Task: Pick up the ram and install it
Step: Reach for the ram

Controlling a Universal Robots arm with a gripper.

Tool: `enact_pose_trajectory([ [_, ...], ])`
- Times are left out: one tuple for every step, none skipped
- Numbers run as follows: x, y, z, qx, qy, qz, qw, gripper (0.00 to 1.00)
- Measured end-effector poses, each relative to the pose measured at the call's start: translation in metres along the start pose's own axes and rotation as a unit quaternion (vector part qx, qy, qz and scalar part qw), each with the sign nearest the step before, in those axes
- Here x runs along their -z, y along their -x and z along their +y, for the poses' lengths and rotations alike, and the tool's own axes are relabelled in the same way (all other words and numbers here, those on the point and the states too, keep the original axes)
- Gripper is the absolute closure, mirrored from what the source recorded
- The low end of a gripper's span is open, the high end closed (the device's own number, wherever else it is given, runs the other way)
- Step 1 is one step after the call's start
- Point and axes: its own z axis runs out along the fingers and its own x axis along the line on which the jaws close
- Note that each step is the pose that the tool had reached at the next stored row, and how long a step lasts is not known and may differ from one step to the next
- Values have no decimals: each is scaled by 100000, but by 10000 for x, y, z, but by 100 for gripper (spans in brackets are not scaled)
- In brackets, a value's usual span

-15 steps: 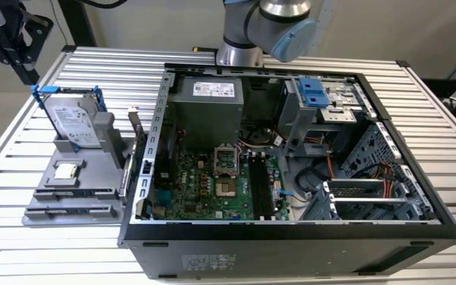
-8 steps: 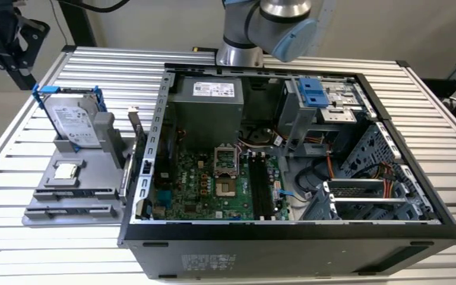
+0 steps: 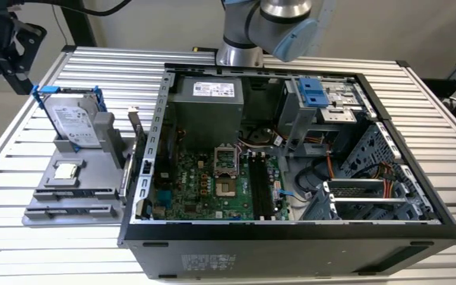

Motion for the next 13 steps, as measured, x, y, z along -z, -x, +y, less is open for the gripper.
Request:
enact_pose_trajectory([
  [0,0,-11,1,-1,1,100000,100],
  [0,-1,-20,0,-1,1,100000,100],
  [0,-1,-28,0,0,0,100000,100],
  [0,-2,-37,1,0,0,100000,100],
  [0,-2,-45,1,0,0,100000,100],
  [0,-2,-55,0,-1,0,100000,100],
  [0,-3,-67,0,0,0,100000,100],
  [0,-3,-80,5,1,-1,100000,100],
  [1,-4,-93,10,1,-2,100000,100],
  [1,-5,-107,16,-1,2,100000,100],
  [2,-6,-120,16,-2,4,100000,100],
  [2,-6,-134,19,-1,1,100000,100],
  [2,-7,-146,24,-3,4,100000,100],
])
